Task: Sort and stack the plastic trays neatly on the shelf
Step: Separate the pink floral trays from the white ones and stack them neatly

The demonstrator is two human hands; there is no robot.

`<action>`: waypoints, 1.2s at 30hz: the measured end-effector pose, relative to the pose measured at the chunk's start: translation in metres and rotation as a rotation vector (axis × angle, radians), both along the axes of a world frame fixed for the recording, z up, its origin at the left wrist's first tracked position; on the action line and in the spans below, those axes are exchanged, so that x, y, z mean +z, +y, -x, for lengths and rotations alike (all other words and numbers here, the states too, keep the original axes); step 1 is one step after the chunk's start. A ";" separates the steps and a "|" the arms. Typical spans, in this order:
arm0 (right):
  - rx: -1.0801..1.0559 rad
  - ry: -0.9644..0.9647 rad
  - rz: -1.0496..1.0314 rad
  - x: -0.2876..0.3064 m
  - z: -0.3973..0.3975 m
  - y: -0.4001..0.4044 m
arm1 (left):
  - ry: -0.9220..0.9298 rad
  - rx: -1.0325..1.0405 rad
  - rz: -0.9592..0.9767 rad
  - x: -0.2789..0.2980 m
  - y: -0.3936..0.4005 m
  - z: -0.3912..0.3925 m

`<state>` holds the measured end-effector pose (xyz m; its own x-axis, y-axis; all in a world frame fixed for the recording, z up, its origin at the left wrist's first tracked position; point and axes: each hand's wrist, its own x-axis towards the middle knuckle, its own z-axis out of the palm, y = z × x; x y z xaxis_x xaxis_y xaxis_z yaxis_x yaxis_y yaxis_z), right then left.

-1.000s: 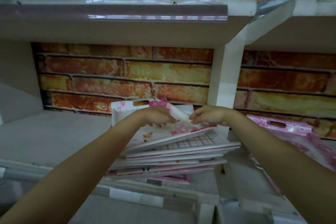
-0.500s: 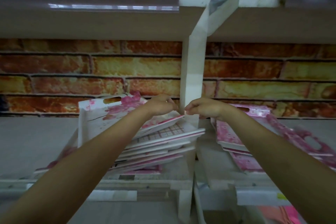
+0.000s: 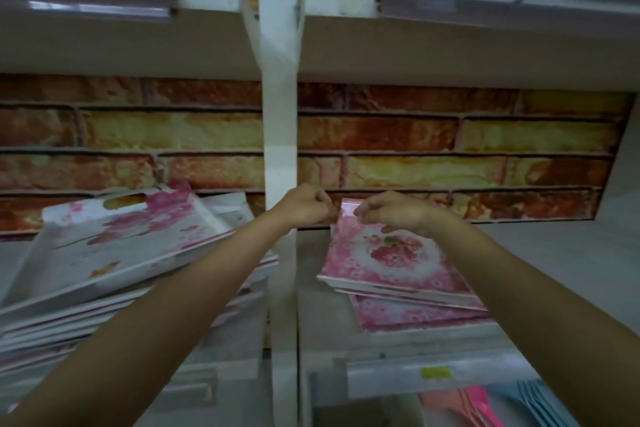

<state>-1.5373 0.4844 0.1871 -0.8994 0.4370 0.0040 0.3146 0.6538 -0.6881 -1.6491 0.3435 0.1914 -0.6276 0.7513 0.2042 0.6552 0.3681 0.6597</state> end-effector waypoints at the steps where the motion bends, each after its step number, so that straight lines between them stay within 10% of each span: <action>1: -0.010 -0.002 0.011 -0.002 -0.008 0.010 | -0.006 -0.013 0.008 -0.004 0.011 -0.004; 15: -0.205 -0.150 0.113 -0.056 -0.087 0.139 | 0.019 0.045 0.464 -0.079 0.098 -0.005; 26: -0.235 -0.127 0.152 -0.088 -0.052 0.153 | -0.295 0.382 0.122 -0.084 0.110 -0.010; 36: -0.413 0.232 0.315 -0.079 -0.054 0.135 | -0.195 0.483 -0.227 -0.051 0.077 -0.041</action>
